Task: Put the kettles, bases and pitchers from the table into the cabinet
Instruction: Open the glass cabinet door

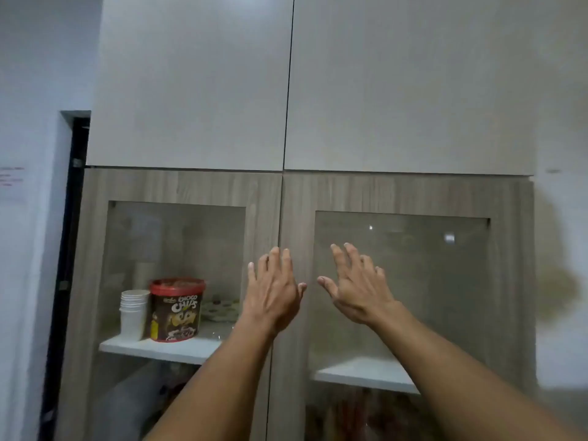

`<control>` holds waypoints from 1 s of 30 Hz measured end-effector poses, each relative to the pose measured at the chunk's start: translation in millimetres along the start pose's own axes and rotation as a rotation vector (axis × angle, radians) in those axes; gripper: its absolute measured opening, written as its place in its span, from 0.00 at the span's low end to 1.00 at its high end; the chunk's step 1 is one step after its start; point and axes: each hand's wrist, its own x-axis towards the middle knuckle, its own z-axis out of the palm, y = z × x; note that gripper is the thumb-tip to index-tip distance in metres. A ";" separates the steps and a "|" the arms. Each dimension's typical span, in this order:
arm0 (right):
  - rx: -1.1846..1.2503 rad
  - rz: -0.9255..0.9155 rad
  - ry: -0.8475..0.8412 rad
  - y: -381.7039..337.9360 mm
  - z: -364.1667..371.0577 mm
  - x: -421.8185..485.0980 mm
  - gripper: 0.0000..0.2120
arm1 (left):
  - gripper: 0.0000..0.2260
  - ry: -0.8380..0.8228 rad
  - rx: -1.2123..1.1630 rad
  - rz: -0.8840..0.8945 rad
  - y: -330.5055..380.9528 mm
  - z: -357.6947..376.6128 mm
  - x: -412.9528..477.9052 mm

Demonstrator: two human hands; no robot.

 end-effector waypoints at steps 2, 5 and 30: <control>-0.013 -0.002 0.053 -13.5 6.8 31.2 0.33 | 0.29 0.024 -0.099 -0.016 -14.4 12.9 23.0; -0.031 0.008 0.112 -34.1 5.1 87.3 0.28 | 0.20 -0.002 -0.232 -0.023 -37.8 24.1 65.4; 0.194 0.273 0.272 -104.7 -12.5 242.3 0.32 | 0.27 0.133 -0.602 -0.068 -76.8 70.2 173.5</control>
